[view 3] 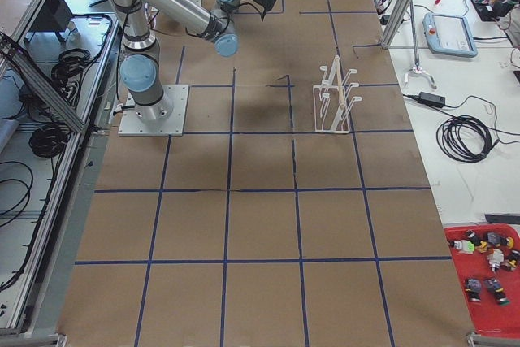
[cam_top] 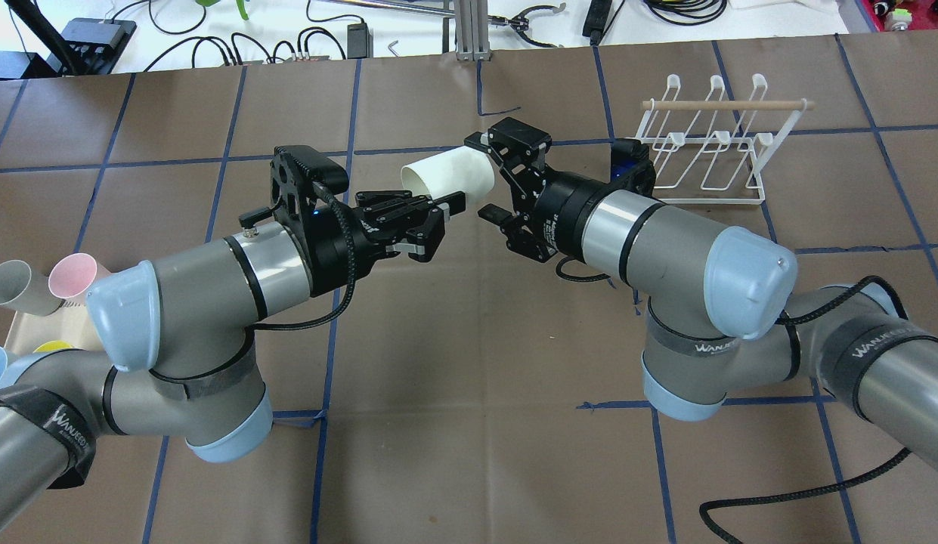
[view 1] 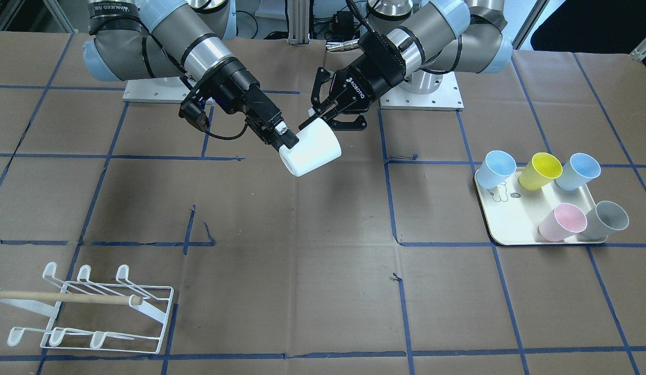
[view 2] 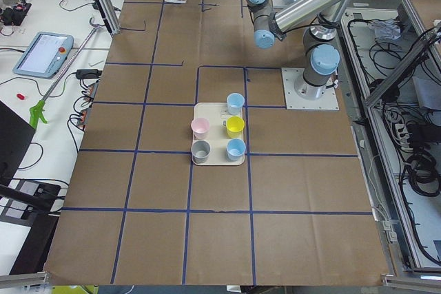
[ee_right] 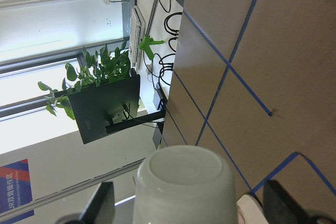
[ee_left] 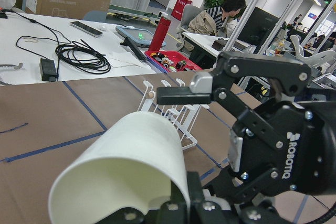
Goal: Transfer IKEA cup to right arm and place on rack
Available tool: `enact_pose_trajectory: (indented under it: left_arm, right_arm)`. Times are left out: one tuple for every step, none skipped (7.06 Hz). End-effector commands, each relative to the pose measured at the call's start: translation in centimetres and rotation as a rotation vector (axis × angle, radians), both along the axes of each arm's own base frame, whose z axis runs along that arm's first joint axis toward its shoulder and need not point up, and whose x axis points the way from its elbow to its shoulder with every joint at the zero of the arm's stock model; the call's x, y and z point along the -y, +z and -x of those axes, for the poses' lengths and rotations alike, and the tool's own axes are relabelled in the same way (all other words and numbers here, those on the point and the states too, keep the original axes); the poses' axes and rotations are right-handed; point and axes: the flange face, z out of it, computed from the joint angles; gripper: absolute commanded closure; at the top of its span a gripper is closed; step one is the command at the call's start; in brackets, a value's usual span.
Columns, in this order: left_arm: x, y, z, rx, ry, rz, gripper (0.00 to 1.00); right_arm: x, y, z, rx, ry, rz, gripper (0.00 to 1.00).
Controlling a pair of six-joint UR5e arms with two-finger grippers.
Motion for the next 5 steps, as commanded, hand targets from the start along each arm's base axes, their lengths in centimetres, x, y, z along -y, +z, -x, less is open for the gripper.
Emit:
enact_pose_trajectory:
  left_arm:
    - [0.1, -0.1, 0.0, 0.000, 0.000, -0.002, 0.97]
    - [0.0, 0.0, 0.0, 0.000, 0.000, -0.001, 0.97]
    - [0.0, 0.0, 0.0, 0.000, 0.000, -0.001, 0.97]
    - [0.0, 0.0, 0.0, 0.000, 0.000, -0.001, 0.97]
    - [0.0, 0.0, 0.0, 0.000, 0.000, -0.001, 0.97]
  right_arm:
    - [0.3, -0.1, 0.0, -0.004, -0.047, -0.012, 0.02]
    - [0.2, -0.1, -0.3, -0.005, -0.042, -0.012, 0.02]
    - [-0.1, 0.0, -1.0, -0.017, -0.045, -0.007, 0.02]
    - [0.2, -0.1, -1.5, -0.020, -0.039, -0.010, 0.02]
    - [0.4, -0.4, -2.4, -0.023, -0.023, -0.016, 0.02]
